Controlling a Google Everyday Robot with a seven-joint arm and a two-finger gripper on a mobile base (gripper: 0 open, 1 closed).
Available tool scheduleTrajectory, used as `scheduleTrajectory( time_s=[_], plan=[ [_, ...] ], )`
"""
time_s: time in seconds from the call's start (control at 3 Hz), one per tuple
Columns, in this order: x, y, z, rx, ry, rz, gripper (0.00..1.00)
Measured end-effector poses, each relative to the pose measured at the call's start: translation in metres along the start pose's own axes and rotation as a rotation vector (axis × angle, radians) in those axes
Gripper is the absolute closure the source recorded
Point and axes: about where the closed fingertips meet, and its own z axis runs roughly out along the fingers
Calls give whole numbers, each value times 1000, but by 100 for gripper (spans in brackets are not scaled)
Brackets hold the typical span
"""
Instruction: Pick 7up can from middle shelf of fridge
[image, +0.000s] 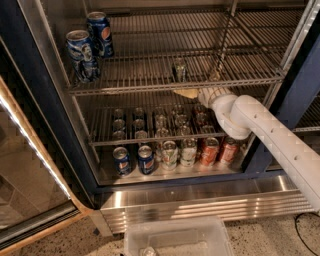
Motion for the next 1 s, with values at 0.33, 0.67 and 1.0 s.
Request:
scheduleTrajectory(
  time_s=[0.33, 0.67, 1.0],
  plan=[
    [-3, -3, 27, 3, -44, -7, 0],
    [-4, -5, 53, -1, -58, -17, 0],
    [-4, -7, 74, -9, -51, -35, 0]
  ],
)
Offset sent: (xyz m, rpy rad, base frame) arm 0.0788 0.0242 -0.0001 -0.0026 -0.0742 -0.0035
